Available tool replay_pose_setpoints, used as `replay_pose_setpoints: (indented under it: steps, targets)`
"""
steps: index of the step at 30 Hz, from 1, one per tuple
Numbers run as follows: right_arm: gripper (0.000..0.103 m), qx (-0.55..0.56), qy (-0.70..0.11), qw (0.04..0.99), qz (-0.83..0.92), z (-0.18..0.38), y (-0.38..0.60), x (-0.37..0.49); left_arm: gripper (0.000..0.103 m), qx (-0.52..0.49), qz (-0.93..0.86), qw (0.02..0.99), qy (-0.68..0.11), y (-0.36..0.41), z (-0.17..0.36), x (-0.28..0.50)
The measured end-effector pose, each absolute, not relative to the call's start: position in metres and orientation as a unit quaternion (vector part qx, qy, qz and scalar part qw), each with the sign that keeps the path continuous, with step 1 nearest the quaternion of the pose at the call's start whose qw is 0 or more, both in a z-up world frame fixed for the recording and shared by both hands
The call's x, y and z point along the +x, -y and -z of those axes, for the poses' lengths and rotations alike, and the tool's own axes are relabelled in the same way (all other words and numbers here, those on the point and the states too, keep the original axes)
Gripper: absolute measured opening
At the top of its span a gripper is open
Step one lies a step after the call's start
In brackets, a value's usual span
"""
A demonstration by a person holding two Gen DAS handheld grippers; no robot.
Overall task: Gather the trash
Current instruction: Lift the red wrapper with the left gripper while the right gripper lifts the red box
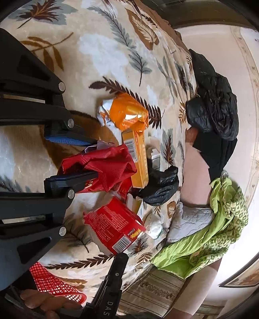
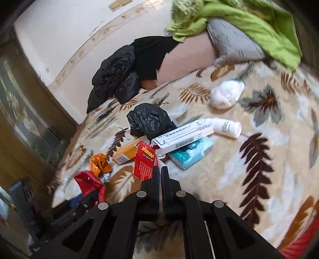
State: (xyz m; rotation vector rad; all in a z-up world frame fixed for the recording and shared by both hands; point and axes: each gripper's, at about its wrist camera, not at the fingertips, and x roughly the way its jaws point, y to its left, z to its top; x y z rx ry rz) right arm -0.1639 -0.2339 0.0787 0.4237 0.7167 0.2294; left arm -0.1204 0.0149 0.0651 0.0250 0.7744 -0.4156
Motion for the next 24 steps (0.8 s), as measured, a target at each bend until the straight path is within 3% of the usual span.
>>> replay_pose_setpoints:
  steps: [7,24]
  targets:
    - [0.002,0.159,-0.316,0.929,-0.106,-0.089,0.226,-0.181,0.023,0.016,0.201,0.906,-0.373,-0.013,-0.065,-0.121]
    - [0.002,0.220,-0.287,0.929,-0.079,-0.099,0.256,-0.196,0.023,0.031,0.231,0.899,-0.370,0.009,-0.064,-0.131]
